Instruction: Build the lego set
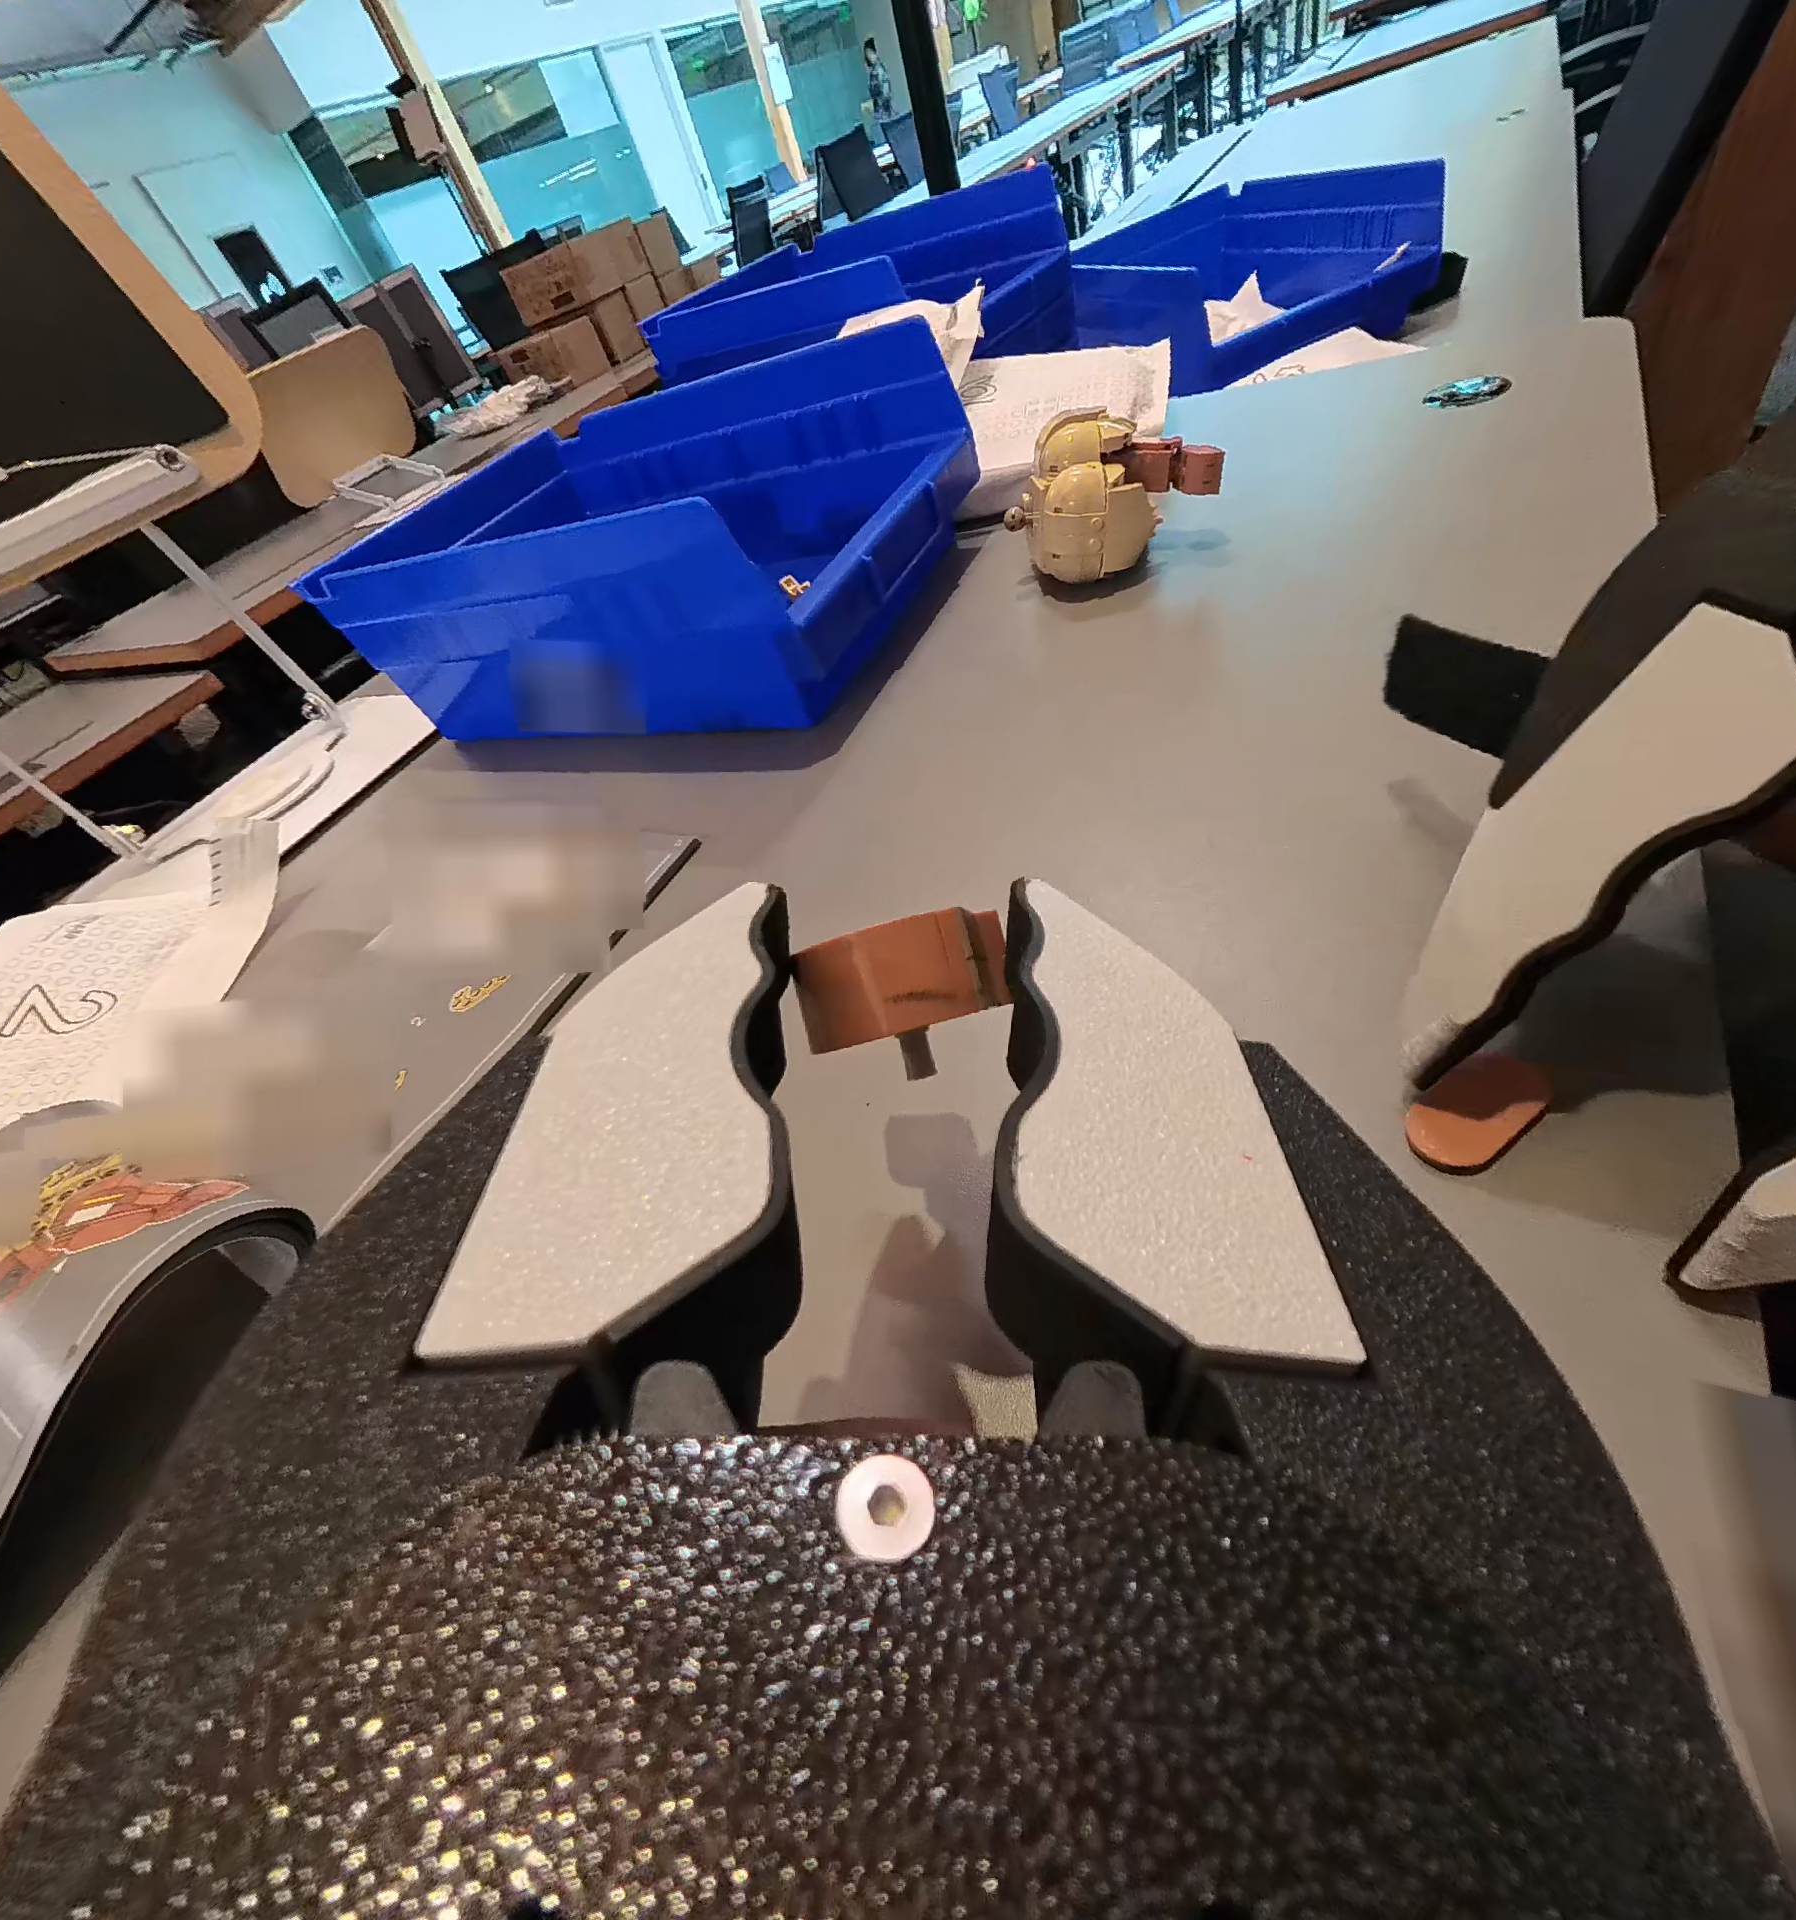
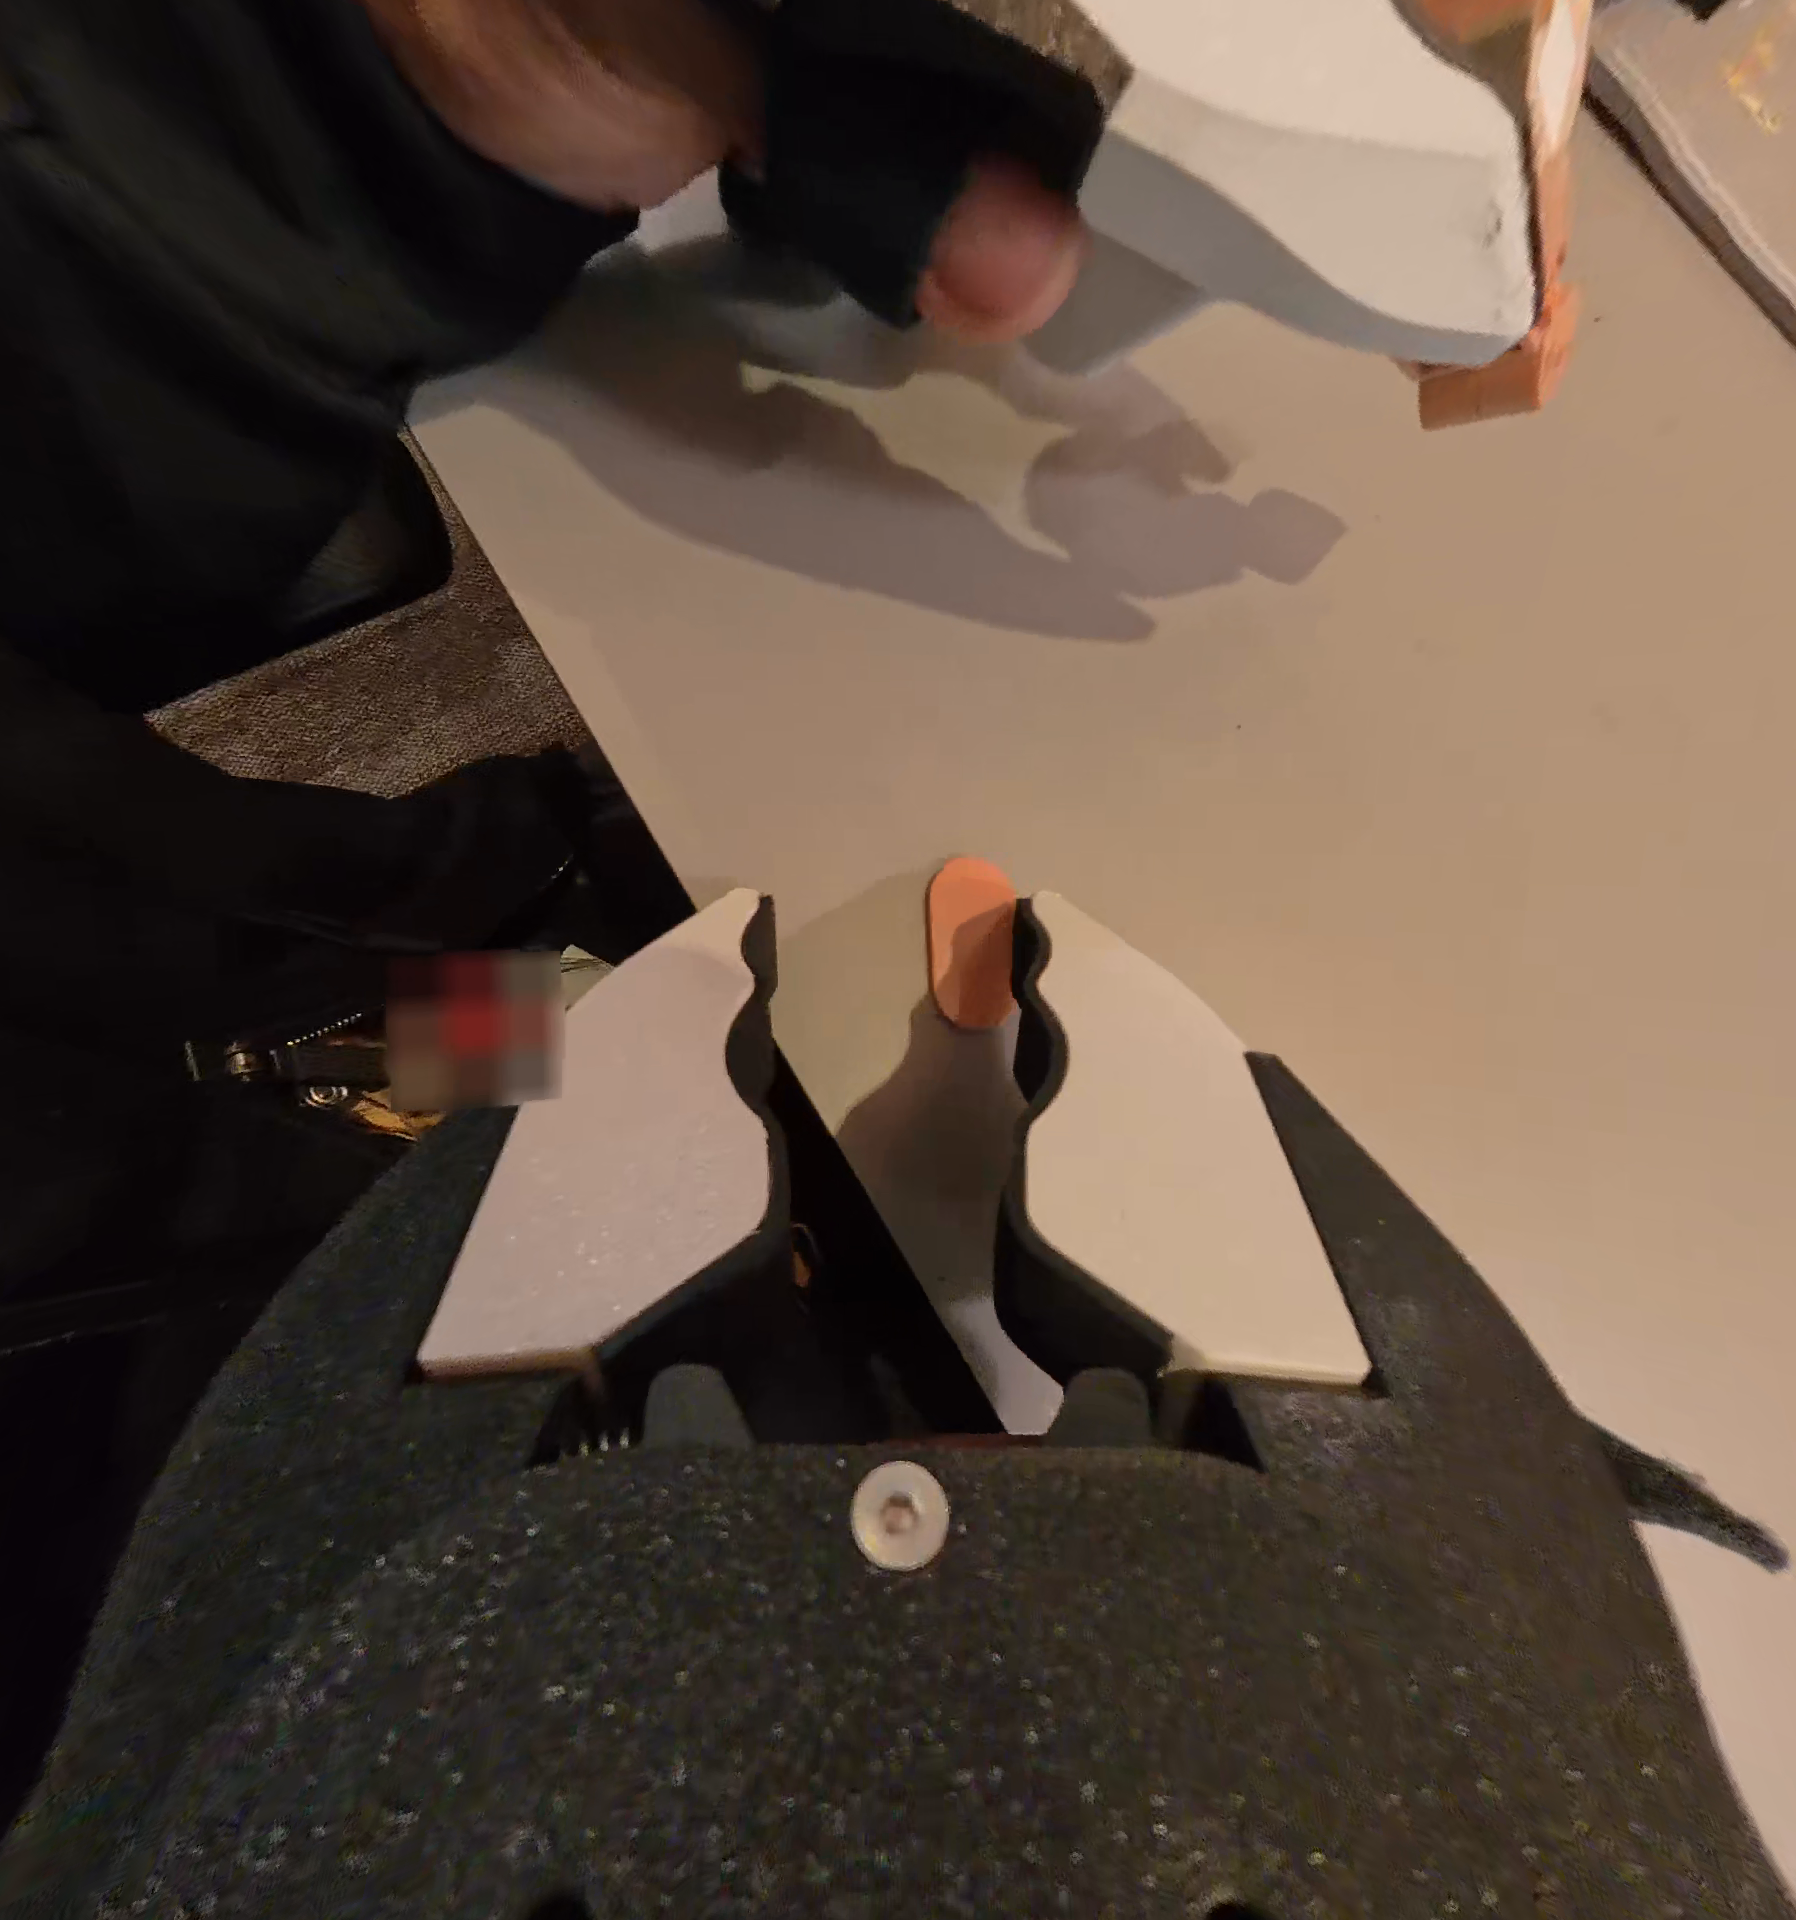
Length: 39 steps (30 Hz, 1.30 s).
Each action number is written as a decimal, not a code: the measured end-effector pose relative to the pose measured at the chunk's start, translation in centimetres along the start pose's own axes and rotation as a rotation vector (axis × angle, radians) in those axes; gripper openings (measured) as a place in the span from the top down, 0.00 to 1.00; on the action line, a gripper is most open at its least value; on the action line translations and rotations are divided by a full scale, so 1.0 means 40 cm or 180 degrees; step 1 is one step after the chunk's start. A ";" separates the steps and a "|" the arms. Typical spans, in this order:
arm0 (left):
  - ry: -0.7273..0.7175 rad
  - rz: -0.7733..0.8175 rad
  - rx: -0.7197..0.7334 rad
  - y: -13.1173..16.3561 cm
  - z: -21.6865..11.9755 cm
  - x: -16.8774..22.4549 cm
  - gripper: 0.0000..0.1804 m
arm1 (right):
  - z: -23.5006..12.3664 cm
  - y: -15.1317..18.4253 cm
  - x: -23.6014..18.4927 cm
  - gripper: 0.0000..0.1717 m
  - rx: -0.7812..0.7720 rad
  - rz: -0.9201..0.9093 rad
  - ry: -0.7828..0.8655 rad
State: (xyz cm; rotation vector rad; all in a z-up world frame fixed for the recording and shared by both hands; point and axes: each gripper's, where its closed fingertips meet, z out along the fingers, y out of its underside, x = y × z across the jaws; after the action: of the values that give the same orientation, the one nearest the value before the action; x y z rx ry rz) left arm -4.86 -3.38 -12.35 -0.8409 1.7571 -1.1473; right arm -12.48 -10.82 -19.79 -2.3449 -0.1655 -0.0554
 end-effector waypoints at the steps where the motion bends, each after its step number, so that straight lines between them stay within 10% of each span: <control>1: -0.0002 0.0012 -0.0002 0.000 0.000 0.001 0.78 | 0.000 0.000 -0.002 0.76 0.0001 -0.0017 -0.0026; 12: -0.0008 0.0076 -0.0017 0.001 0.002 0.005 0.78 | -0.025 0.019 -0.004 0.95 0.0117 -0.0440 -0.0611; 39: 0.0243 0.0039 0.0117 -0.014 -0.006 0.035 0.78 | -0.057 0.020 0.015 0.91 -0.0046 -0.0611 -0.0931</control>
State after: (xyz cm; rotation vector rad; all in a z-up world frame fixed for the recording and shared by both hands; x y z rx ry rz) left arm -5.63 -4.71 -12.18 -0.7723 1.7952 -1.2143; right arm -11.73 -12.95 -18.70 -2.3347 -0.5353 0.1941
